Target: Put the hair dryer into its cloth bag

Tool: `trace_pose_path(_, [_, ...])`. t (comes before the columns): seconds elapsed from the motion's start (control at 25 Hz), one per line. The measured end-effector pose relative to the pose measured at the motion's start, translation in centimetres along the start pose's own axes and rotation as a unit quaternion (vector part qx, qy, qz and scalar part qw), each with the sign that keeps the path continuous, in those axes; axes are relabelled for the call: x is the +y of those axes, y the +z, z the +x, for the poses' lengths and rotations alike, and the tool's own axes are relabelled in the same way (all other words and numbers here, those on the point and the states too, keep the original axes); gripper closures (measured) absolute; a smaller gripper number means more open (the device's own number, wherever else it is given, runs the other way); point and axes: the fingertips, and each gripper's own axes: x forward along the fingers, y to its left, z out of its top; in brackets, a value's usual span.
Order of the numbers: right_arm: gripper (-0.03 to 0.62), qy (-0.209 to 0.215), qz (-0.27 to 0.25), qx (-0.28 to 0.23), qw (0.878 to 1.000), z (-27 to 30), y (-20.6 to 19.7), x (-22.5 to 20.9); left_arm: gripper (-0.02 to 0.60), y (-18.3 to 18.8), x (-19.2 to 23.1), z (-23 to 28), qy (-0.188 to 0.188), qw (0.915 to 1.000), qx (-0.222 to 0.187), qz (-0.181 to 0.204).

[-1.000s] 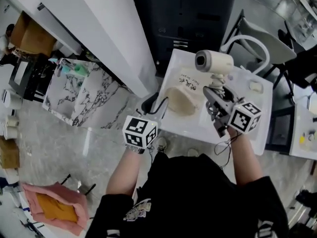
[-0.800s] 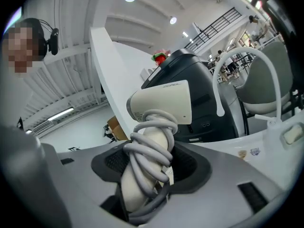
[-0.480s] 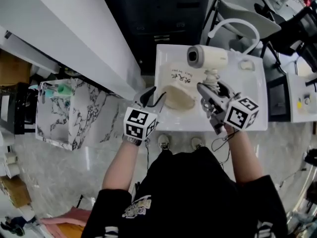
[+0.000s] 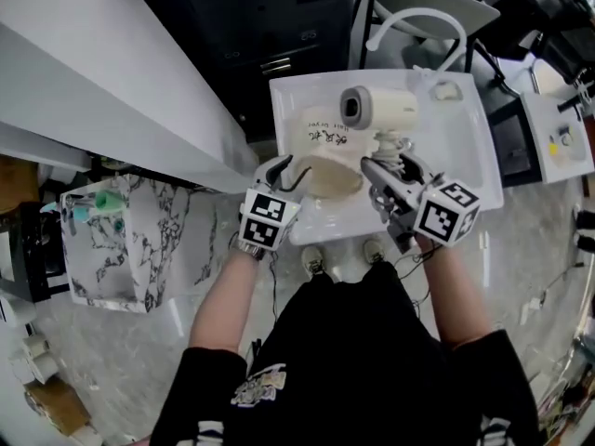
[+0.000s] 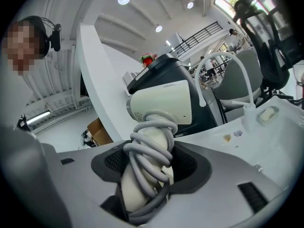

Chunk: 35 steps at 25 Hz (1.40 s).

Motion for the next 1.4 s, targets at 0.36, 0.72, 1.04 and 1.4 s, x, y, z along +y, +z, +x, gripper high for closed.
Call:
trace_pose_path(0.36, [0.353,-0.035,0.022,0.008,0.999,-0.5,-2.9,0.0,0.417,-2.8,0.3,3.4,-0.038,0.998,0.047,0.017])
trace_pose_path(0.72, [0.353,-0.052,0.057,0.043,0.996,-0.6,-6.9,-0.9,0.419,-4.5,1.0,5.5,-0.054,0.9955,0.076,0.02])
trace_pose_path(1.04, [0.353,-0.05,0.095,0.093,0.99,-0.4,-11.6,-1.7,0.465,-4.4,1.3,6.2,-0.054,0.9957,0.075,0.009])
trace_pose_path(1.4, [0.353,-0.025,0.115,0.167,0.979,-0.2,-16.6,-1.6,0.509,-4.3,1.3,6.2,-0.052,0.9958,0.075,-0.008])
